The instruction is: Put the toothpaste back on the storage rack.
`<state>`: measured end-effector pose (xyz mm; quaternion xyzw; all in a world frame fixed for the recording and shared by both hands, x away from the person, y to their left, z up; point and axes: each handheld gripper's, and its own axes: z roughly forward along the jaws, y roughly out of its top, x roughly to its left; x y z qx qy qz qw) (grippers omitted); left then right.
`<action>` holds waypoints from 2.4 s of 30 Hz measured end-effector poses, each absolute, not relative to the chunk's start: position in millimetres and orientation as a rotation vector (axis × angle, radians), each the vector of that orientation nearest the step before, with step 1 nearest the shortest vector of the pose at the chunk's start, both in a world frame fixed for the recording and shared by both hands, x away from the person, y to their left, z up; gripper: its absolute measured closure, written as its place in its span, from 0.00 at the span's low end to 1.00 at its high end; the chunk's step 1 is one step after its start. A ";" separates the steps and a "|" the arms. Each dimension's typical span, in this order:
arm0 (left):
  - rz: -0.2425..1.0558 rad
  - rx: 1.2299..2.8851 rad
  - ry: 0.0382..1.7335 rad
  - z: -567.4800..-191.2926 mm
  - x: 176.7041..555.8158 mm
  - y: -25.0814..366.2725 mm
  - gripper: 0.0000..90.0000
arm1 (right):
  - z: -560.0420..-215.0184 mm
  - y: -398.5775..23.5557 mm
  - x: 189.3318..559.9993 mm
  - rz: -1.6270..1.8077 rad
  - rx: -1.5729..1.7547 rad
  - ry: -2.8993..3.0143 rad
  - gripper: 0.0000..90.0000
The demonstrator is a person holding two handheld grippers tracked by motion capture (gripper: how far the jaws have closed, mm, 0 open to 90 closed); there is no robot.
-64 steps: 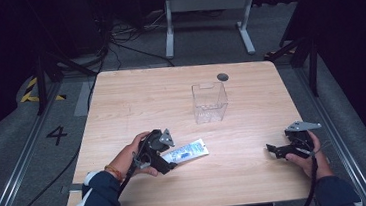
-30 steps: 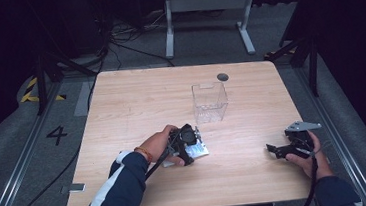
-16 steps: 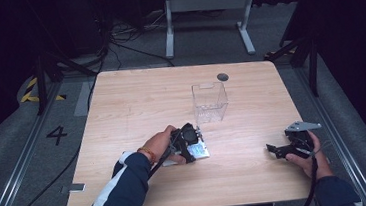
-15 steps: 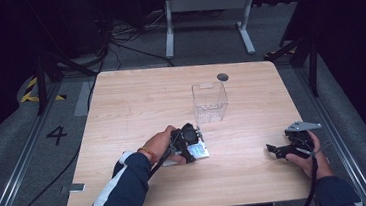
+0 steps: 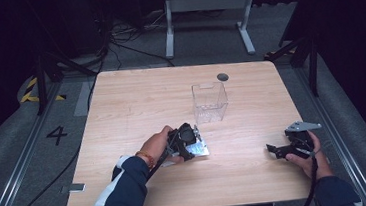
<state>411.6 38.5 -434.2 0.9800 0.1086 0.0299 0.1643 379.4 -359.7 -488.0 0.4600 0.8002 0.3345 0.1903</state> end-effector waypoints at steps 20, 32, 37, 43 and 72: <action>0.214 2.429 0.384 -393.6 402.2 85.4 0.71 | -488.0 -359.7 379.2 0.940 1.293 2.248 0.01; 0.296 2.359 0.413 -376.4 408.9 90.5 0.72 | -488.0 -359.7 379.2 0.940 1.293 2.248 0.01; 0.312 2.322 0.428 -368.1 413.8 91.9 0.72 | -488.0 -359.7 379.2 0.940 1.293 2.248 0.01; 0.339 2.275 0.430 -354.3 420.2 90.7 0.72 | -488.0 -359.7 379.2 0.940 1.293 2.248 0.01; 0.424 2.093 0.444 -307.4 453.2 75.7 0.72 | -488.0 -359.7 379.1 0.943 1.295 2.247 0.01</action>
